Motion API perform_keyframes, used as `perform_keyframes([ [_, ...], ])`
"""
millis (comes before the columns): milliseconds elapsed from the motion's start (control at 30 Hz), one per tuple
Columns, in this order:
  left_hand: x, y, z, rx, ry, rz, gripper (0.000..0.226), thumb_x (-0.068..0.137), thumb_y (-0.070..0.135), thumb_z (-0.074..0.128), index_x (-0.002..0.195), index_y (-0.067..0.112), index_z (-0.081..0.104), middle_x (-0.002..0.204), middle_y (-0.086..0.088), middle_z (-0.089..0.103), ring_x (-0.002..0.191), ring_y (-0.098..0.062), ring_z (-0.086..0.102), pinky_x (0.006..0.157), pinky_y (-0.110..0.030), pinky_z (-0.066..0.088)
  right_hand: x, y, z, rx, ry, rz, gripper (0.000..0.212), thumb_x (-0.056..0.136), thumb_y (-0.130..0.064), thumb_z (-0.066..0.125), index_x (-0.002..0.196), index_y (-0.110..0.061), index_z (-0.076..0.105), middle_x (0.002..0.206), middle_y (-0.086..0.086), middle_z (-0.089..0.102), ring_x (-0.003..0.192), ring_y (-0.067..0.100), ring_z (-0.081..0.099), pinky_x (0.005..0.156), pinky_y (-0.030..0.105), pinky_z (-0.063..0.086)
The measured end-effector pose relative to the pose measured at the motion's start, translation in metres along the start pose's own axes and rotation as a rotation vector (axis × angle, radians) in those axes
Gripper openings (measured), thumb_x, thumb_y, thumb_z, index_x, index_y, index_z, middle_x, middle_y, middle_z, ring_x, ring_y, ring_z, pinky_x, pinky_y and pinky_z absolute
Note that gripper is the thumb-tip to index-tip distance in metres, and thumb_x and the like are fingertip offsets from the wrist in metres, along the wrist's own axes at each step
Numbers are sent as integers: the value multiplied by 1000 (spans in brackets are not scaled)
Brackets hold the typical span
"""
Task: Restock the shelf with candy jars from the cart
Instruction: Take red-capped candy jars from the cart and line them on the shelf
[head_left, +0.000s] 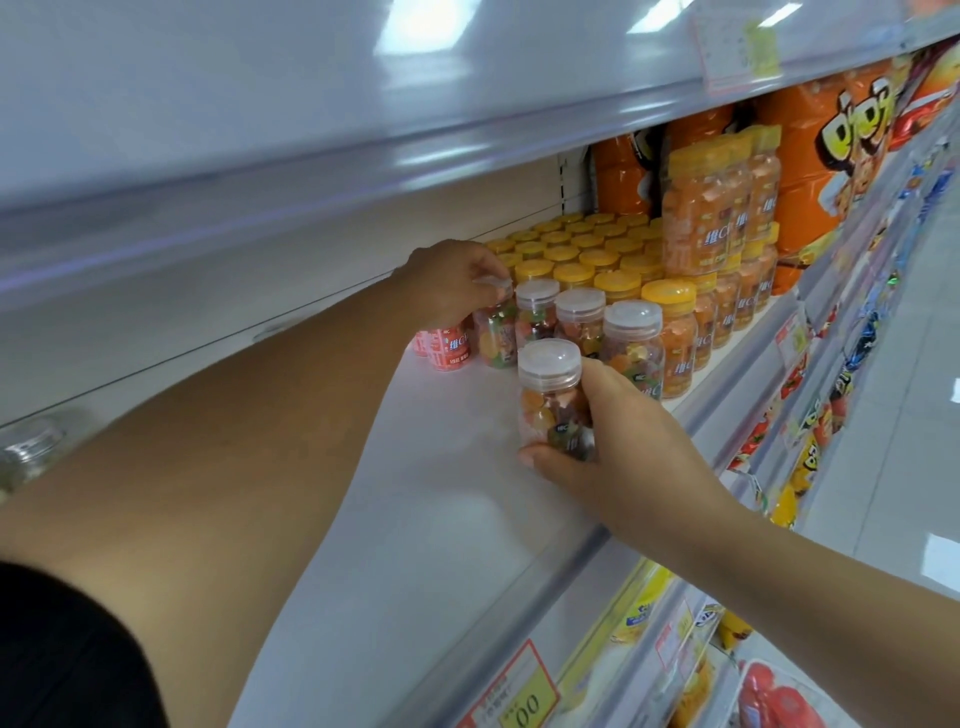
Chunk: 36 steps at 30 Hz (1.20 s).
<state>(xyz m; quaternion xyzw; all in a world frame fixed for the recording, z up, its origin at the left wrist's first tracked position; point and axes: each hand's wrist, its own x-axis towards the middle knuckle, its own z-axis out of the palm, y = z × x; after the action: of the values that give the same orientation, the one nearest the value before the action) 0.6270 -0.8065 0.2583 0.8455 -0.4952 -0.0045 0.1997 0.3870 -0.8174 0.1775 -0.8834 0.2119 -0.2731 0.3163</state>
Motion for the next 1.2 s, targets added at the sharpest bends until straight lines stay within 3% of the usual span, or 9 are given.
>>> perform_keyframes([
  [67,1,0,1,58,41,-28,24,83,58,63,101,43,57,114,10,64,111,-21,58,100,-49,46,0,0,0,1,-4,4,59,82,-42,74,132,-34,44,124,-15,55,111,11,55,92,29,49],
  [133,2,0,5,147,67,-63,35,80,65,58,109,45,54,116,7,64,114,-25,55,102,-52,43,0,0,0,0,-7,6,59,82,-42,74,132,-35,43,124,-15,55,110,10,54,91,27,48],
  [233,4,-2,8,224,56,-86,41,90,58,57,126,39,57,131,5,58,125,-28,48,106,-53,37,-1,1,0,-3,-5,1,58,82,-43,74,130,-35,44,123,-15,55,109,10,55,90,28,49],
  [367,-2,4,-6,-52,-67,-90,47,96,38,59,141,28,51,146,1,49,132,-26,46,110,-47,40,0,2,0,5,-1,-6,58,82,-43,74,131,-35,44,121,-16,55,108,9,55,90,29,49],
  [600,-1,-6,4,187,-12,-84,67,73,76,42,131,45,55,139,3,55,132,-34,43,108,-61,34,0,2,0,1,-3,-4,58,82,-44,74,131,-36,44,119,-18,54,106,8,54,86,24,46],
  [767,5,-11,9,207,60,-53,54,88,69,51,132,38,56,140,5,55,132,-29,45,109,-62,30,-1,2,0,7,-3,-6,59,82,-43,74,132,-35,43,120,-18,54,105,6,52,87,23,45],
  [1033,10,-13,19,63,80,-85,51,89,62,54,135,39,55,143,5,55,134,-30,44,110,-60,32,-1,2,0,9,2,-17,58,82,-43,74,131,-34,44,119,-17,53,105,7,53,85,21,44],
  [1133,5,-10,17,-17,37,-89,63,81,70,49,135,38,57,145,4,54,135,-29,45,111,-59,32,-1,3,1,6,4,-22,60,82,-44,74,133,-35,43,121,-18,52,103,4,50,86,20,42],
  [1200,-2,-7,12,-48,28,-92,52,88,61,48,132,35,60,142,2,56,132,-29,48,111,-59,33,-1,3,1,3,6,-22,60,82,-44,74,133,-36,42,121,-18,53,102,3,50,86,20,43],
])
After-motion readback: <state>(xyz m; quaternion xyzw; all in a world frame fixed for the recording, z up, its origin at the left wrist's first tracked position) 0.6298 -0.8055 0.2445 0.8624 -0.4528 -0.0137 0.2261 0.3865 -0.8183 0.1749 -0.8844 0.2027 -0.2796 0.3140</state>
